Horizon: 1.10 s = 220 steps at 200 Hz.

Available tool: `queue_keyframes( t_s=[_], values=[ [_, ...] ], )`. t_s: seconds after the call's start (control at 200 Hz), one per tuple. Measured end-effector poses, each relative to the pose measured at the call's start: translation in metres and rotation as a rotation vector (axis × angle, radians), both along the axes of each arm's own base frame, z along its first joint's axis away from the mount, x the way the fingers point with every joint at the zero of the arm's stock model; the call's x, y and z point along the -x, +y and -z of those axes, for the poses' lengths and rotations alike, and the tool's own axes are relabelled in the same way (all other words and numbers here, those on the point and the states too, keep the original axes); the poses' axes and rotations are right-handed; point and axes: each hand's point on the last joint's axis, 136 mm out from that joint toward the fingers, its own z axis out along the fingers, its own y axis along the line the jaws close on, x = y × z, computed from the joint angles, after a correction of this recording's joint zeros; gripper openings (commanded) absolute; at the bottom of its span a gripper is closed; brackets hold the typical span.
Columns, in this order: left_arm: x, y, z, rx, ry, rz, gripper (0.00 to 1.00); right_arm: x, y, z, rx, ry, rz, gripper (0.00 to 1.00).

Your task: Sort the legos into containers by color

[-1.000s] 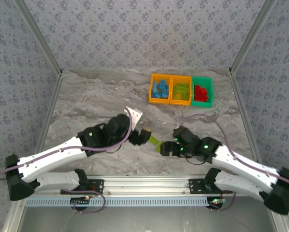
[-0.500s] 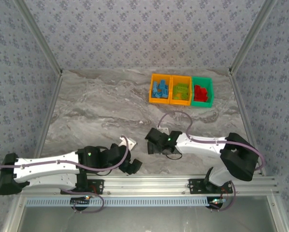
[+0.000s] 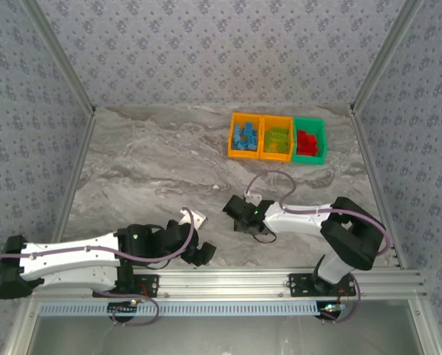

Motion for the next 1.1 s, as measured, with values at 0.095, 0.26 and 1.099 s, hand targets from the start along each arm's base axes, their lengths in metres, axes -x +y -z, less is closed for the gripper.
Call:
queue_keyframes(
  t_s=[0.095, 0.26, 1.099],
  values=[
    [0.000, 0.000, 0.001, 0.000, 0.002, -0.003, 0.99, 0.002, -0.003, -0.001, -0.030, -0.021, 0.026, 0.45],
    [-0.001, -0.003, -0.001, 0.012, -0.002, -0.002, 0.99, 0.012, -0.021, -0.003, -0.058, -0.042, 0.071, 0.32],
    [-0.004, -0.021, -0.006, 0.078, -0.003, -0.019, 0.99, -0.194, -0.108, -0.141, -0.041, -0.299, 0.183, 0.34]
  ],
)
